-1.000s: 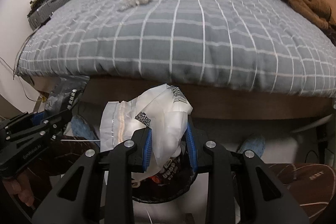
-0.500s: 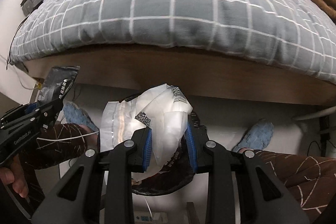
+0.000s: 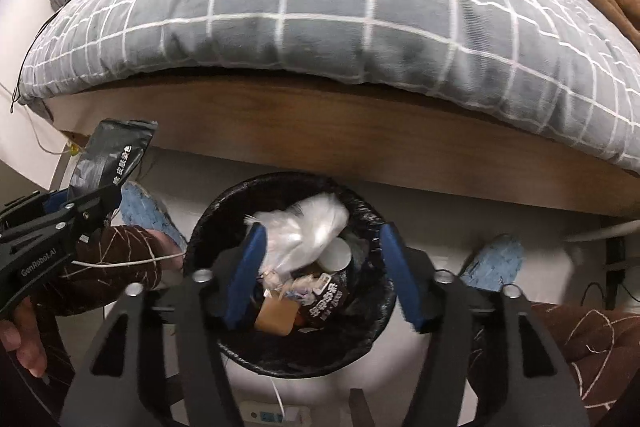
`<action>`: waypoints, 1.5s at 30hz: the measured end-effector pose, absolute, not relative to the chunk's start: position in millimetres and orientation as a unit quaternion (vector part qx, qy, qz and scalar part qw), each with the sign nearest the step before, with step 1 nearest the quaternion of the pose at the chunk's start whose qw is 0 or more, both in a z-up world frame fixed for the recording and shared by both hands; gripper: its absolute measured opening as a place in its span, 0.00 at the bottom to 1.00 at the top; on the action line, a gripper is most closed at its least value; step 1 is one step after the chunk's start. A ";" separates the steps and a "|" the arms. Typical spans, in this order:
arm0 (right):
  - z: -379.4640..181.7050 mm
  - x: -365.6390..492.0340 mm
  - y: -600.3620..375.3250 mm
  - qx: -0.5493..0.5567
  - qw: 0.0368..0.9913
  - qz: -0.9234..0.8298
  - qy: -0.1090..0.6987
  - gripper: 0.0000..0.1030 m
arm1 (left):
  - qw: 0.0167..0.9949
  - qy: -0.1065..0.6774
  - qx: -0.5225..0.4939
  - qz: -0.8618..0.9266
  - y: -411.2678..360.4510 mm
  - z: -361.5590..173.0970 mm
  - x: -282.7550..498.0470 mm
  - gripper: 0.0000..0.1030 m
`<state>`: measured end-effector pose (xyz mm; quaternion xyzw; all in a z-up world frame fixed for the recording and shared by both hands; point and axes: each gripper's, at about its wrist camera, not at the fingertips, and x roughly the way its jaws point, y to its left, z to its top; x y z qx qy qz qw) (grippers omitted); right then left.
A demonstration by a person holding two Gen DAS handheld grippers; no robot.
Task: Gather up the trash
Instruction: 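Open the right tool over the bin while the left tool drops the black packet in, then raise both tools back toward the tissue and wrapper on the bed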
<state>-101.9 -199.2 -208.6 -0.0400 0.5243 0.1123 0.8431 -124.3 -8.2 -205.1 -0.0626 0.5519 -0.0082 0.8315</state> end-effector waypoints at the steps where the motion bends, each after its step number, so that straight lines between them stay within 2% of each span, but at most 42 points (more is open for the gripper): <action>1: -207.8 -101.7 -202.5 -0.039 0.845 0.109 0.522 0.68 | 0.831 0.552 -0.063 -0.011 -10.9 -205.3 -123.6 0.30; 6: -204.8 -105.1 -220.2 -0.040 0.854 0.089 0.511 0.81 | 0.830 0.554 -0.055 -0.033 -35.2 -204.8 -121.6 0.30; 10: -201.4 -109.3 -234.6 -0.041 0.859 0.073 0.505 0.87 | 0.828 0.556 -0.047 -0.051 -53.0 -207.0 -118.3 0.30; 20: -187.6 -110.0 -270.3 -0.024 0.870 0.040 0.491 0.91 | 0.828 0.555 -0.037 -0.076 -75.5 -204.3 -112.1 0.31; 23: -188.3 -109.6 -273.8 -0.024 0.871 0.031 0.490 0.91 | 0.829 0.554 -0.031 -0.072 -72.8 -206.0 -114.4 0.36; 24: -188.0 -109.0 -274.3 -0.022 0.871 0.029 0.489 0.91 | 0.829 0.554 -0.028 -0.070 -72.4 -206.5 -114.9 0.42; 28: -185.2 -107.4 -271.2 -0.021 0.874 0.030 0.485 0.91 | 0.827 0.557 -0.024 -0.066 -73.9 -206.3 -116.2 0.53; 33: -177.0 -107.3 -265.1 -0.023 0.878 0.035 0.477 0.91 | 0.835 0.548 -0.023 -0.049 -64.5 -201.7 -116.6 0.73; 41: -146.3 -105.3 -256.1 -0.025 0.899 0.046 0.436 0.91 | 0.862 0.505 -0.025 -0.023 -53.4 -170.0 -112.9 0.92; 45: -126.8 -102.0 -253.6 -0.028 0.913 0.048 0.405 0.91 | 0.879 0.475 -0.031 -0.017 -46.4 -146.2 -104.1 0.94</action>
